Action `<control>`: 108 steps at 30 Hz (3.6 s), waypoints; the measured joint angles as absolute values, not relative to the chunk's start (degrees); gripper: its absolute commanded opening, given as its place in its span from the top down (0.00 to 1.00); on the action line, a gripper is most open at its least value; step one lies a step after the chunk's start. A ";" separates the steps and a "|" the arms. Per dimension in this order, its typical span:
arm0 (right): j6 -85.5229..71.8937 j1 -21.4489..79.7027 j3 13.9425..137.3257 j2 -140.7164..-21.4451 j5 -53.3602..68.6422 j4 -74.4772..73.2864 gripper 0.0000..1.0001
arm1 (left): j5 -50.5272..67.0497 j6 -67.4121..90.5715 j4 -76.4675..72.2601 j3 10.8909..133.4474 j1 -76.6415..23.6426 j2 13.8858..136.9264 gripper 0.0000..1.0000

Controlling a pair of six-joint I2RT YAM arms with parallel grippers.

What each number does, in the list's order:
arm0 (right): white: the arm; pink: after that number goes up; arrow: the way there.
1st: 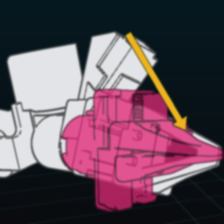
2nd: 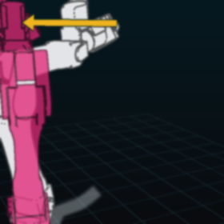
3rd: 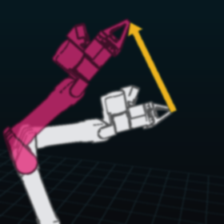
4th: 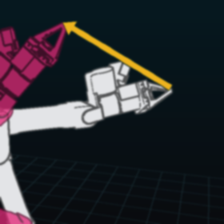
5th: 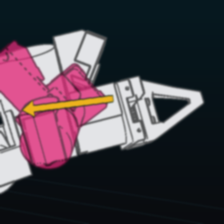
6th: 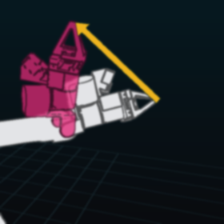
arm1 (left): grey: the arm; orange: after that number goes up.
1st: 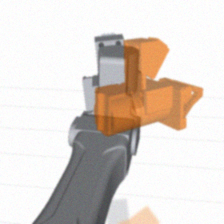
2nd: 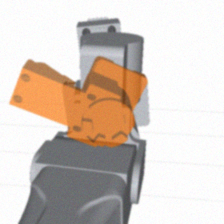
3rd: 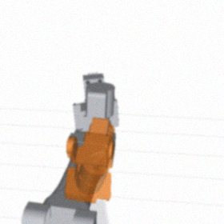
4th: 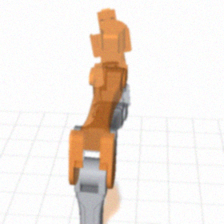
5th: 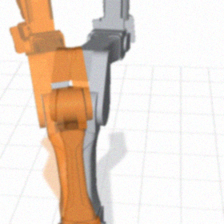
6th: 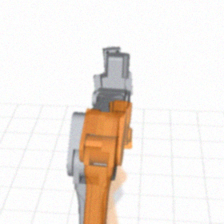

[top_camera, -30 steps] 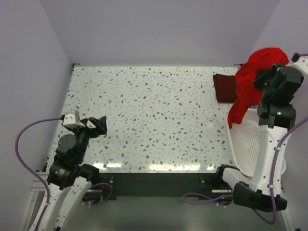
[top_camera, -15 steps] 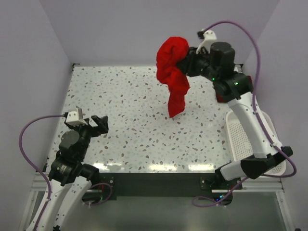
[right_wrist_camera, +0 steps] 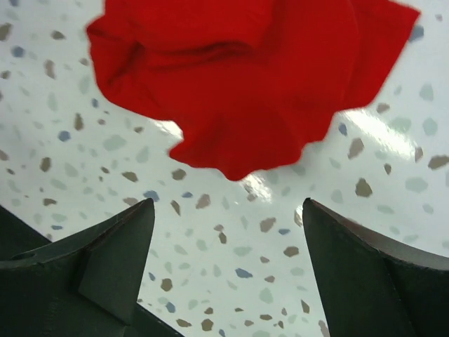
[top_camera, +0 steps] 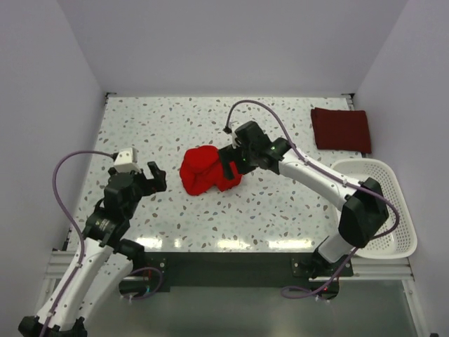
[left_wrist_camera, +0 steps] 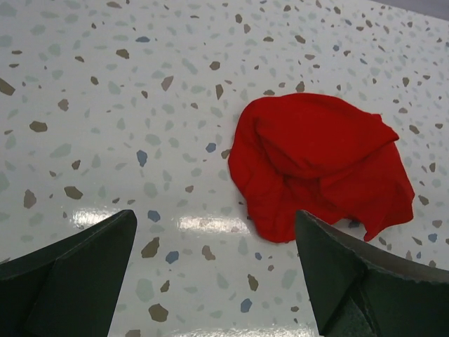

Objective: Fold and stack the t-shirts
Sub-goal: Move the tshirt to the center of the board, then flatten the tshirt out

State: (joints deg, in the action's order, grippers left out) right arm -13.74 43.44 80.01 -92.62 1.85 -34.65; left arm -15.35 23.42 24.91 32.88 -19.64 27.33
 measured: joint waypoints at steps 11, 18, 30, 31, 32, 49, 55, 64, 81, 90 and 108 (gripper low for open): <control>-13.08 31.97 56.58 -85.71 6.02 -24.08 0.22 | -3.92 26.59 22.52 33.52 -20.08 50.41 0.07; -13.02 31.14 51.59 -85.32 9.26 -17.82 0.22 | -3.05 24.99 23.16 46.46 -29.28 70.32 0.13; -13.96 31.11 45.60 -85.12 13.80 -9.26 0.22 | -8.62 19.75 21.23 68.07 -36.12 92.53 0.20; -14.11 31.11 45.56 -85.17 14.37 -8.62 0.22 | -8.97 19.53 21.28 68.75 -36.51 94.02 0.21; -14.28 31.11 45.56 -85.32 14.72 -7.97 0.22 | -9.28 19.29 21.45 69.25 -36.73 95.22 0.22; -18.41 31.16 51.27 -93.47 22.48 -0.25 0.28 | -19.97 18.39 24.88 74.91 -36.67 90.96 0.95; -19.38 32.38 57.19 -95.44 23.62 1.10 0.36 | -20.38 18.46 24.93 74.32 -35.18 85.23 0.95; -19.70 33.45 58.63 -98.13 23.59 0.51 0.72 | -19.49 18.98 25.56 72.27 -33.69 84.53 0.95; -15.53 33.85 81.73 -103.79 18.15 -10.37 1.00 | -15.03 19.27 25.71 80.97 -22.98 86.30 0.87; -11.55 33.69 112.62 -116.38 5.30 -14.09 0.34 | -18.39 21.39 19.88 88.05 -13.43 96.64 0.17; -11.97 30.09 63.88 -98.91 11.75 -12.84 0.33 | -3.99 35.24 15.16 44.42 -16.29 74.78 0.10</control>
State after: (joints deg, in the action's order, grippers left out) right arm -11.97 30.09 63.88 -98.91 11.75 -12.84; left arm -3.99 35.24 15.16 44.42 -16.29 74.78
